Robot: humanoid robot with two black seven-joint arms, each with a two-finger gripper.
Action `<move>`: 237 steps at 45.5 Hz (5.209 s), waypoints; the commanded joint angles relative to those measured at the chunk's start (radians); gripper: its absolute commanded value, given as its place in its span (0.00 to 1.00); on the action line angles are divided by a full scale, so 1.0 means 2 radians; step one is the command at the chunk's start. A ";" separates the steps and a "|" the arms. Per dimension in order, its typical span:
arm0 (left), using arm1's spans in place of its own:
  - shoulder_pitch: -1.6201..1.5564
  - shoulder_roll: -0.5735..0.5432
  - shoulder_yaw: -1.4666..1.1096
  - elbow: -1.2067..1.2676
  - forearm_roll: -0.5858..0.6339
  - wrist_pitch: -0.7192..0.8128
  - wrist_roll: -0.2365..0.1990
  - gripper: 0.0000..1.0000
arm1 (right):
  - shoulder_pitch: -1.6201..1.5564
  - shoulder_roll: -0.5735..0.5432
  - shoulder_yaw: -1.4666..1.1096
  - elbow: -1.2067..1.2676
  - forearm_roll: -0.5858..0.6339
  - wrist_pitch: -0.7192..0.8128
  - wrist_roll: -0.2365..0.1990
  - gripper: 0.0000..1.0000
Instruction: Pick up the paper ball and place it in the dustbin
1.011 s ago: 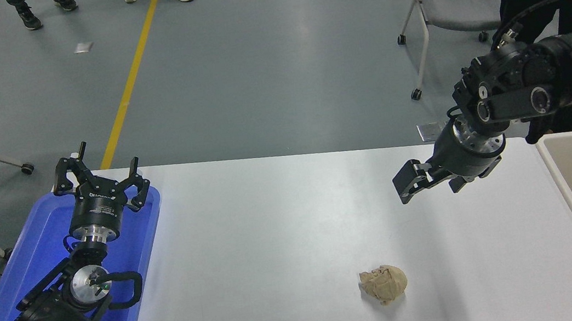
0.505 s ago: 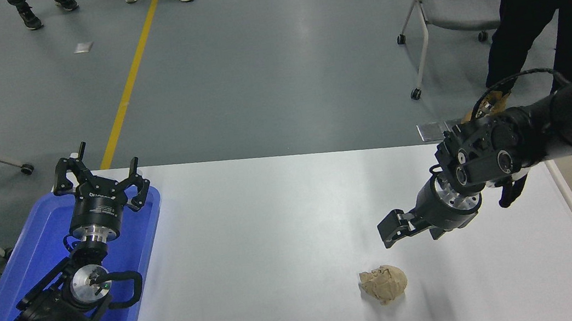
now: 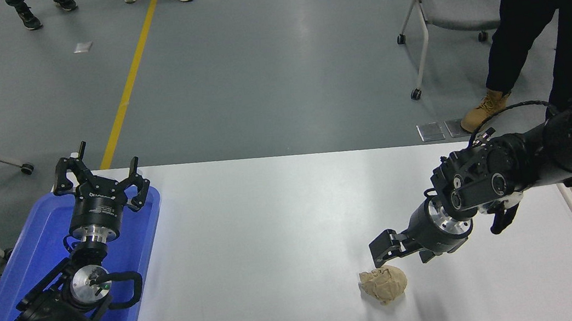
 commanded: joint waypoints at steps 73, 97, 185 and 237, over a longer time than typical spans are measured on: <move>0.000 0.000 0.000 0.000 0.000 -0.001 0.000 1.00 | -0.141 -0.017 0.059 -0.021 -0.004 -0.177 0.000 0.73; -0.001 0.000 0.000 0.000 0.000 -0.001 0.000 1.00 | -0.128 -0.020 0.043 -0.016 -0.028 -0.190 0.002 0.00; 0.000 0.000 0.000 0.000 0.000 0.000 0.000 1.00 | 0.398 -0.190 -0.089 0.088 -0.079 0.111 0.001 0.00; 0.000 0.000 0.000 0.000 0.000 0.000 0.000 1.00 | 0.033 -0.281 -0.152 -0.278 -0.072 0.049 0.000 0.00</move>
